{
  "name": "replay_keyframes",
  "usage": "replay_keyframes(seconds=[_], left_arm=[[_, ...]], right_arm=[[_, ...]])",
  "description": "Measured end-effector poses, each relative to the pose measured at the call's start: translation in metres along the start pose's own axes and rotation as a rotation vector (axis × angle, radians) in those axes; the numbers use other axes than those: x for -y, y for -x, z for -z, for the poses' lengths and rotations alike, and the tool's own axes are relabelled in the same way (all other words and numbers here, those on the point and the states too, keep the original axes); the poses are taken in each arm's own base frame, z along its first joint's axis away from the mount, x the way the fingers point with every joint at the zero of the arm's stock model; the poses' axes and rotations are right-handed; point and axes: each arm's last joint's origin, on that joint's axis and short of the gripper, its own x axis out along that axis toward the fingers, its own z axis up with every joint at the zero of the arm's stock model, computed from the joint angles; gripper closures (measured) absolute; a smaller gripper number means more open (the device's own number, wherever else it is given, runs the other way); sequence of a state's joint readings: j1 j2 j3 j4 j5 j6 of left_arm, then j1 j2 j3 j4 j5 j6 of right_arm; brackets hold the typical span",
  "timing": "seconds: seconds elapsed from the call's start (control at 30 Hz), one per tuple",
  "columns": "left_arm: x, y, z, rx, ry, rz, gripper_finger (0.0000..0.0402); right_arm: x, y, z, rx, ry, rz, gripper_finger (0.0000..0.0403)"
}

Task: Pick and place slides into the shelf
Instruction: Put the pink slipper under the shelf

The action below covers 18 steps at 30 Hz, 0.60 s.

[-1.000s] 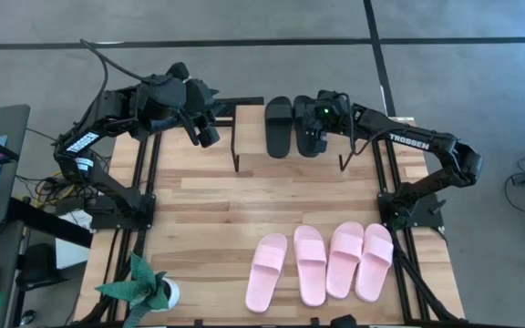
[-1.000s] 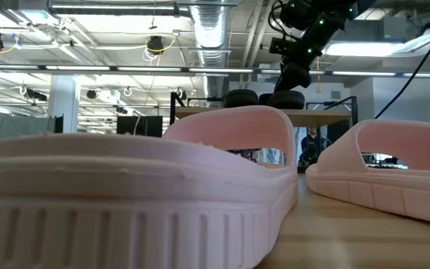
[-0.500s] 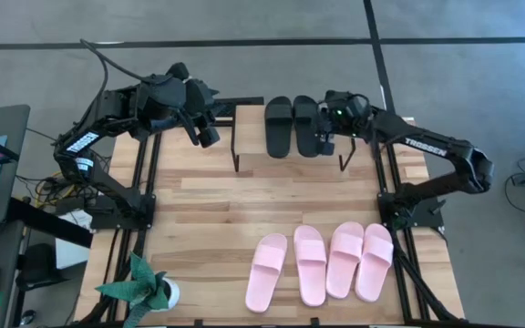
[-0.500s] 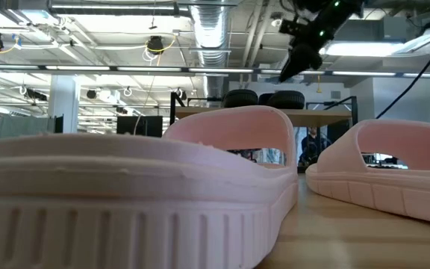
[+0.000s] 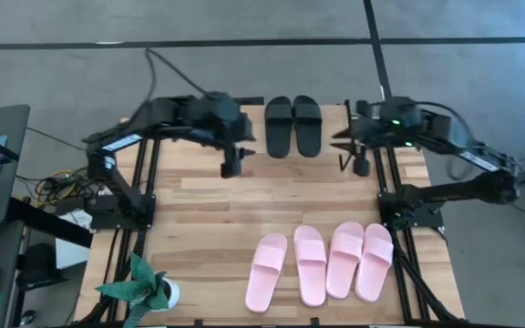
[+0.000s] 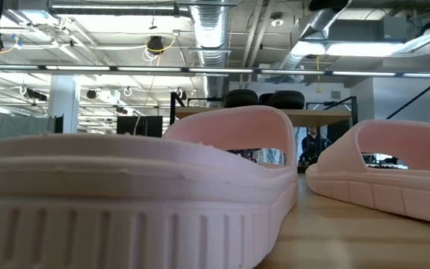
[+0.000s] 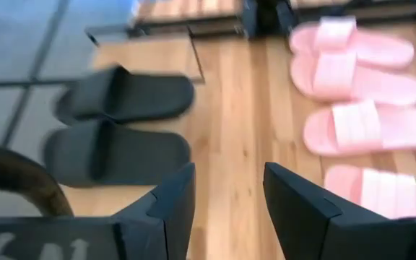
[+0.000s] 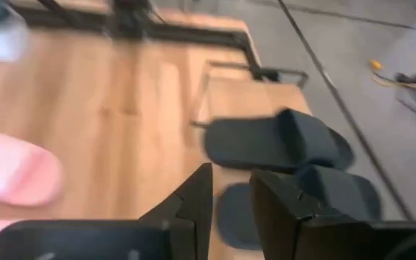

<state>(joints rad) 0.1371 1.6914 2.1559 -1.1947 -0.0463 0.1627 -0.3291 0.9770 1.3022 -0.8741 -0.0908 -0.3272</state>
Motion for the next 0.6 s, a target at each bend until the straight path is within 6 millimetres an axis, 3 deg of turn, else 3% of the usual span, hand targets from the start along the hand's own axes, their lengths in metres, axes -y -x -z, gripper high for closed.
replay_keyframes(seconds=[0.27, 0.6], left_arm=[[0.006, -0.052, -0.001, -0.087, 0.063, 0.155, 0.0249], [0.021, -0.105, 0.000, -0.183, 0.309, 0.257, 0.0249]], right_arm=[[-0.022, 0.049, 0.009, 0.104, -0.158, -0.094, 0.0321], [-0.034, 0.057, 0.008, 0.135, -0.135, -0.186, 0.0321]])
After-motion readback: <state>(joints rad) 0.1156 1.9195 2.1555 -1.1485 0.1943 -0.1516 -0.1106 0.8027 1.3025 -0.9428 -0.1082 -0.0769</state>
